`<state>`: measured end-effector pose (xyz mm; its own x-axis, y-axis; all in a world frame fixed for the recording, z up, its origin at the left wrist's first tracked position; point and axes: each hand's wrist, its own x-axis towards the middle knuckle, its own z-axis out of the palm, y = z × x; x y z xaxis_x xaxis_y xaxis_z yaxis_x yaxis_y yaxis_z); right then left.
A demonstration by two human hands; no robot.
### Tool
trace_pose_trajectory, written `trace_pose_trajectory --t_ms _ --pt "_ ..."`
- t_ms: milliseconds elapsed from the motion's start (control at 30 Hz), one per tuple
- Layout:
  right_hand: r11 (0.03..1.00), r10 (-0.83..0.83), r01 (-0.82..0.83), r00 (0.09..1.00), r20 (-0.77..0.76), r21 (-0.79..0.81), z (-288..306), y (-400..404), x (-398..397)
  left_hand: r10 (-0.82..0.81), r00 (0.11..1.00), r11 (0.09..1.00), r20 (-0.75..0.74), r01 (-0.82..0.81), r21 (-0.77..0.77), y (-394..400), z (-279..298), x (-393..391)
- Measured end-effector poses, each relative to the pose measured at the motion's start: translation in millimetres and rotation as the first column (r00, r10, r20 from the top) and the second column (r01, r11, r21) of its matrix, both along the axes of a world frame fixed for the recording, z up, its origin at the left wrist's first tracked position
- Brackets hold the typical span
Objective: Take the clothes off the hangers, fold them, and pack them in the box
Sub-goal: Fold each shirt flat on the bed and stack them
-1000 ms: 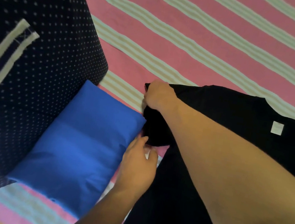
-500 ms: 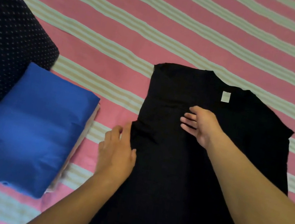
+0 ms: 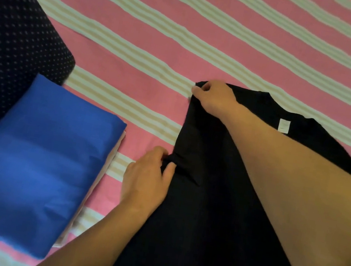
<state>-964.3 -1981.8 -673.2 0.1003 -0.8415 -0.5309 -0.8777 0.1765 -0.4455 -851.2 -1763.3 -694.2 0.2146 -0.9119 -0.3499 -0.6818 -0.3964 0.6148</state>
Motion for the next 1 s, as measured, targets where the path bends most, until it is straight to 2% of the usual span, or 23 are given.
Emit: trace_pose_trajectory --t_ms 100,233,300,333,367,433,467,500,567,600,633,767,867,1000 --pt "0.996 -0.056 0.055 0.998 0.015 0.072 -4 -18 16 -0.003 1.000 1.000 0.009 0.003 0.021 -3 -6 7" --pt "0.962 -0.267 0.273 0.954 0.137 -0.025 -23 -28 21 0.174 0.983 0.982 -0.066 -0.167 0.091 -2 -9 13" --pt "0.961 -0.263 0.272 0.953 0.151 -0.043 -34 -27 22 0.207 0.977 0.971 -0.052 -0.199 0.131 -5 -7 13" --pt "0.965 -0.235 0.246 0.965 0.117 -0.088 -35 -22 24 0.191 0.981 0.974 -0.036 -0.185 0.133 -6 -6 12" --pt "0.960 -0.184 0.187 0.982 0.032 -0.206 -35 -17 25 0.171 0.985 0.977 -0.024 -0.166 0.134 -6 -4 11" --pt "0.836 -0.088 -0.023 0.981 -0.175 -0.549 -31 -2 29 0.154 0.988 0.977 -0.030 -0.148 0.151 -1 1 11" --pt "0.779 -0.056 -0.077 0.980 -0.192 -0.623 -26 10 34 0.166 0.985 0.972 -0.044 -0.156 0.173 6 3 14" --pt "0.814 -0.049 -0.054 0.986 -0.160 -0.579 -23 22 40 0.184 0.981 0.965 -0.053 -0.171 0.201 15 5 18" --pt "0.958 -0.169 0.145 0.982 -0.080 -0.247 -27 37 51 0.197 0.980 0.950 -0.029 -0.184 0.251 42 6 28" --pt "0.968 -0.242 0.233 0.965 -0.099 -0.098 -32 42 55 0.180 0.984 0.945 -0.008 -0.171 0.277 59 8 33" --pt "0.961 -0.278 0.274 0.953 -0.120 -0.050 -38 44 57 0.155 0.988 0.939 0.008 -0.150 0.309 77 10 37" --pt "0.935 -0.353 0.350 0.933 -0.068 -0.049 -42 36 57 0.167 0.986 0.904 -0.004 -0.152 0.399 147 15 47" --pt "0.913 -0.403 0.395 0.912 0.077 0.105 -31 24 37 0.133 0.991 0.871 0.017 -0.125 0.474 190 23 46" --pt "0.793 -0.608 0.528 0.719 0.337 0.304 3 28 -11 0.138 0.989 0.875 0.054 -0.148 0.461 235 36 32"
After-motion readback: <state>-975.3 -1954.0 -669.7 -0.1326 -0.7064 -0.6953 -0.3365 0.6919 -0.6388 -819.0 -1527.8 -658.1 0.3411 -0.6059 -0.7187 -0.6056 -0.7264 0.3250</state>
